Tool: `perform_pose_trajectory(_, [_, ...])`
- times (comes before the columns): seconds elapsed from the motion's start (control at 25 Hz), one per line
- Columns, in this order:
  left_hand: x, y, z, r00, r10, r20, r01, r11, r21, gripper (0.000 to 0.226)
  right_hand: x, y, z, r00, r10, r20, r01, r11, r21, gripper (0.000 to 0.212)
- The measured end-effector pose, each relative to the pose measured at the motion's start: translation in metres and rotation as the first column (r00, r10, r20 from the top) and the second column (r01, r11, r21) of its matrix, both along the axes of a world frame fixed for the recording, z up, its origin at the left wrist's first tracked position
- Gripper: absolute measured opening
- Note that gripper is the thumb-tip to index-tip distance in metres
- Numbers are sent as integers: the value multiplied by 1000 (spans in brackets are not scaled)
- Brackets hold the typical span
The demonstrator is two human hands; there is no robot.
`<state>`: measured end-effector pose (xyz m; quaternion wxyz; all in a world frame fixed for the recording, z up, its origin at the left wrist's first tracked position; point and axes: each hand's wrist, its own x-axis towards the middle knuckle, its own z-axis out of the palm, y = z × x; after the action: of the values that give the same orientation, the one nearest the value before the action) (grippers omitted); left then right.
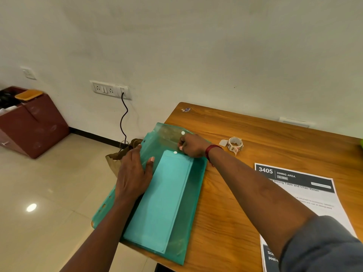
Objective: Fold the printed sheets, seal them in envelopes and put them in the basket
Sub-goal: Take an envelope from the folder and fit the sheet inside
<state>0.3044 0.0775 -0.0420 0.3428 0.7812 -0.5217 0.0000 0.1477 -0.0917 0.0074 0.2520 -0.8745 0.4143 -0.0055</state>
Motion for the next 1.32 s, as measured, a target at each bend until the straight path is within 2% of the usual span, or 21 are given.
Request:
perform_pose_trajectory(0.28, [3, -1, -3, 1000, -1, 17, 0, 1000, 9, 59, 8, 9, -13, 996, -80, 50, 83, 994, -64, 27])
perform_pose_trajectory(0.44, [2, -1, -2, 1000, -8, 16, 8, 1000, -6, 57, 7, 3, 1, 968, -185, 172, 199, 977, -71, 28])
perform_pose_trajectory(0.56, [2, -1, -3, 999, -28, 37, 29, 1000, -10, 57, 6, -2, 6, 982, -153, 106, 159, 986, -49, 16])
perform_pose_trajectory(0.72, [1, -1, -4, 998, -33, 52, 33, 999, 3, 57, 8, 3, -4, 998, -55, -38, 52, 995, -85, 11])
perform_pose_trajectory(0.88, [3, -2, -5, 998, -31, 50, 30, 999, 23, 58, 9, 4, -3, 998, -59, 7, 60, 996, -68, 13])
perform_pose_trajectory(1.0, [2, -2, -5, 998, -30, 59, 29, 999, 18, 57, 10, 4, -2, 999, -4, -34, 1, 997, -81, 13])
perform_pose_trajectory(1.16, [4, -2, -4, 997, -39, 65, 38, 999, 18, 58, 6, 3, -2, 999, -23, -47, 16, 989, -148, 16])
perform_pose_trajectory(1.32, [2, -2, -2, 998, -27, 62, 27, 1000, 11, 58, -3, 10, 5, 996, -65, 54, 77, 962, -261, 18])
